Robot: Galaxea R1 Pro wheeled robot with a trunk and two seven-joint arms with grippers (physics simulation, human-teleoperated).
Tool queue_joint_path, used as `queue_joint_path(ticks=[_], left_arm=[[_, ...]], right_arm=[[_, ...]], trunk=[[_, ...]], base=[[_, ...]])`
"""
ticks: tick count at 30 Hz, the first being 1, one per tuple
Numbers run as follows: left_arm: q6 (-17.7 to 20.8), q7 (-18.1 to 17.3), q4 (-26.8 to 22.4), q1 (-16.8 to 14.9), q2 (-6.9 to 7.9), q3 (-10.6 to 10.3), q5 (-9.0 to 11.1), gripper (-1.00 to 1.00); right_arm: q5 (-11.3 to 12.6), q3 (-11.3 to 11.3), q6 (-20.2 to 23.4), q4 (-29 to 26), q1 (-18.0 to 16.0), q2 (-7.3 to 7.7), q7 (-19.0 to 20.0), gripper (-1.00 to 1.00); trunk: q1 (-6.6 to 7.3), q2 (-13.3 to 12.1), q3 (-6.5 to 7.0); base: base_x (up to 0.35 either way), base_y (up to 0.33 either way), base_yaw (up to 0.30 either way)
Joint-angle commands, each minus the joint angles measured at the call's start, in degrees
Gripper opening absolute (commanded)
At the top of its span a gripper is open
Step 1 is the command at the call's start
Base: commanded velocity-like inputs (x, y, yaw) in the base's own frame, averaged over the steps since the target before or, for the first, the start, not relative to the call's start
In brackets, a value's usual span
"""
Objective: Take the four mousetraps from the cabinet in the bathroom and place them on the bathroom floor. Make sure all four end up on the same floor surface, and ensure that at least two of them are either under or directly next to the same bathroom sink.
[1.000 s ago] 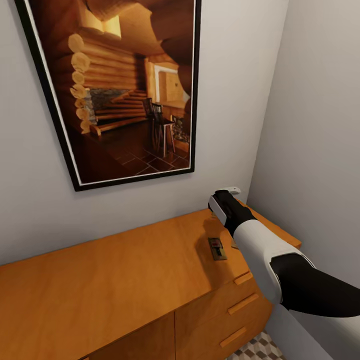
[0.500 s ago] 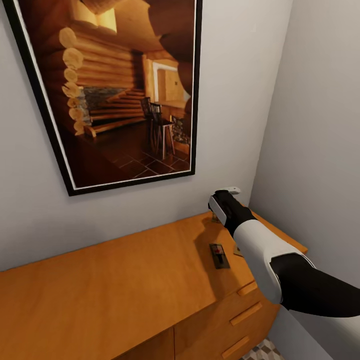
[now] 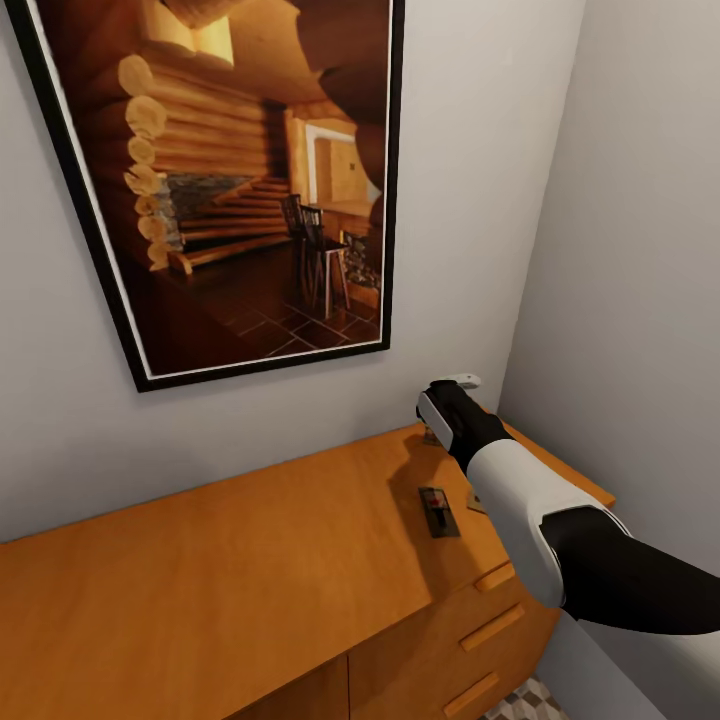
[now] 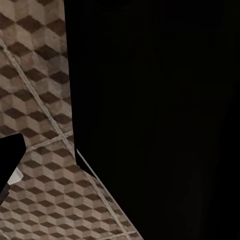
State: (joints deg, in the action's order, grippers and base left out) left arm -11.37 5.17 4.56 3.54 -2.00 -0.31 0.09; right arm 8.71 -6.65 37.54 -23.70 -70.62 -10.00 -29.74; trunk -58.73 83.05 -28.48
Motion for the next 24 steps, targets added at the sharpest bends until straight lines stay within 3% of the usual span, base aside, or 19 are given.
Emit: queue_joint_path(ticks=[1, 24], left_arm=[[-0.32, 0.2, 0.1, -0.03, -0.02, -0.04, -0.01, 1.0], [-0.32, 0.2, 0.1, -0.03, -0.02, -0.04, -0.01, 1.0]], right_arm=[[0.61, -0.29, 0.15, -0.03, -0.04, 0.0, -0.54, 1.0], [0.61, -0.3, 0.08, -0.11, -0.04, 0.0, -0.44, 1.0]], trunk=[[0.0, 0.03, -0.05], [0.0, 0.03, -0.48]], base=[[0.0, 0.0, 0.0], [0.0, 0.0, 0.0]])
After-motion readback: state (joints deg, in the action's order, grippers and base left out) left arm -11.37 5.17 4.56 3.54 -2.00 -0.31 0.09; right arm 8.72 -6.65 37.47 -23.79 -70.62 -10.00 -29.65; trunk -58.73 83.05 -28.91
